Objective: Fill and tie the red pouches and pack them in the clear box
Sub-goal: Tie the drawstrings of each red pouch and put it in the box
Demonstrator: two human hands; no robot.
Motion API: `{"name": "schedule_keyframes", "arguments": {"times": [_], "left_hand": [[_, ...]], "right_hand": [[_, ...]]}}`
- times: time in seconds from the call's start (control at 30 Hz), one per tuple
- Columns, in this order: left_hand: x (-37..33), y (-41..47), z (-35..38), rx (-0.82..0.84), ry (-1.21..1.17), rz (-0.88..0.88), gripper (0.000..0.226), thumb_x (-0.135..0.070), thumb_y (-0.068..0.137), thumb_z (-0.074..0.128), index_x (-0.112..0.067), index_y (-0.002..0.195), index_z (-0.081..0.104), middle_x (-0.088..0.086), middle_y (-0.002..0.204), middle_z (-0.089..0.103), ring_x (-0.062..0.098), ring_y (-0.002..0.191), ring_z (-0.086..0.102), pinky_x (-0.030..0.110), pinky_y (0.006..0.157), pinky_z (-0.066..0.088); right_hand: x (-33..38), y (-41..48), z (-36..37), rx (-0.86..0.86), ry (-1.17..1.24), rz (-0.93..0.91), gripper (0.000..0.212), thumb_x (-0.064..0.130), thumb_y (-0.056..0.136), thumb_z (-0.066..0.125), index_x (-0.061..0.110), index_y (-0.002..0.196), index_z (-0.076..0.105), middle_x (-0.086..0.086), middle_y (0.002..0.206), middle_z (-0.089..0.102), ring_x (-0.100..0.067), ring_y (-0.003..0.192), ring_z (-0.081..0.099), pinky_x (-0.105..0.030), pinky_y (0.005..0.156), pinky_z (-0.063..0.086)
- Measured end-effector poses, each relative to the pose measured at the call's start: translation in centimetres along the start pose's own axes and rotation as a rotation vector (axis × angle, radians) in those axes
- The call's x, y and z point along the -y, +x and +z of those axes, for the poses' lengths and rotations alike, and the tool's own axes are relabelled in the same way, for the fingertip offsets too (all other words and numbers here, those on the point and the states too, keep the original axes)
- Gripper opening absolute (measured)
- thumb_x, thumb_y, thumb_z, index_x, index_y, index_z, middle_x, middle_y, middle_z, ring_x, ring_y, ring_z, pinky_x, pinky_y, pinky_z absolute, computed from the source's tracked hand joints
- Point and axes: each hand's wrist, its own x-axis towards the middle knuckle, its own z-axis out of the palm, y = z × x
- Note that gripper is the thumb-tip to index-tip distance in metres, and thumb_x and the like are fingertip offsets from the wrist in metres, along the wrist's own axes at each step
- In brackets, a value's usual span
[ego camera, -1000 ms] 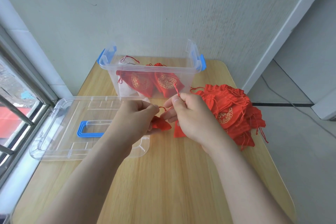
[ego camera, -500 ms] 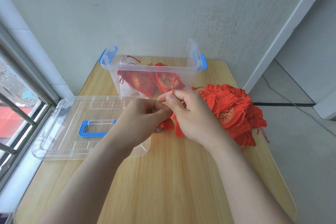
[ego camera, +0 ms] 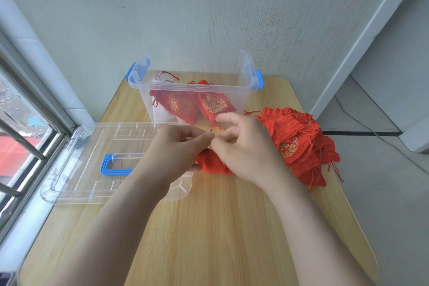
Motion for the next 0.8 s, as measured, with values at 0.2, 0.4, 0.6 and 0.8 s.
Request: {"name": "schedule_keyframes", "arguments": {"times": [0.2, 0.4, 0.6, 0.8], "left_hand": [[0.04, 0.29, -0.35, 0.023, -0.053, -0.082, 0.024, -0.032, 0.096, 0.076, -0.009, 0.095, 0.082, 0.006, 0.081, 0.070, 0.009, 0.060, 0.062, 0.040, 0.081, 0.065], [-0.01, 0.45, -0.41, 0.023, -0.010, -0.066, 0.016, -0.026, 0.095, 0.075, -0.012, 0.092, 0.084, 0.002, 0.079, 0.066, 0.011, 0.063, 0.058, 0.037, 0.079, 0.066], [0.19, 0.85, -0.21, 0.024, 0.022, -0.079, 0.019, -0.020, 0.097, 0.068, -0.011, 0.091, 0.083, -0.001, 0.077, 0.070, 0.014, 0.064, 0.054, 0.038, 0.077, 0.065], [0.13, 0.91, -0.11, -0.029, -0.003, -0.066, 0.014, -0.017, 0.094, 0.070, -0.010, 0.097, 0.081, -0.001, 0.076, 0.070, 0.011, 0.061, 0.057, 0.031, 0.068, 0.064]], "right_hand": [[0.00, -0.13, -0.01, -0.078, -0.063, -0.145, 0.027, 0.029, 0.078, 0.088, 0.033, 0.101, 0.075, 0.014, 0.084, 0.074, -0.003, 0.069, 0.065, -0.019, 0.061, 0.052], [-0.44, 0.14, 0.17, -0.107, -0.215, -0.266, 0.010, 0.022, 0.090, 0.083, 0.029, 0.097, 0.085, 0.015, 0.079, 0.067, 0.002, 0.070, 0.059, -0.009, 0.067, 0.041], [-0.38, 0.09, 0.14, -0.072, -0.327, -0.312, 0.017, 0.020, 0.095, 0.075, 0.033, 0.095, 0.086, 0.012, 0.077, 0.057, 0.000, 0.068, 0.051, -0.008, 0.064, 0.035], [-0.42, 0.19, 0.40, -0.115, -0.323, -0.305, 0.013, 0.021, 0.095, 0.075, 0.029, 0.095, 0.086, 0.007, 0.077, 0.060, -0.009, 0.071, 0.056, -0.024, 0.067, 0.044]]}}
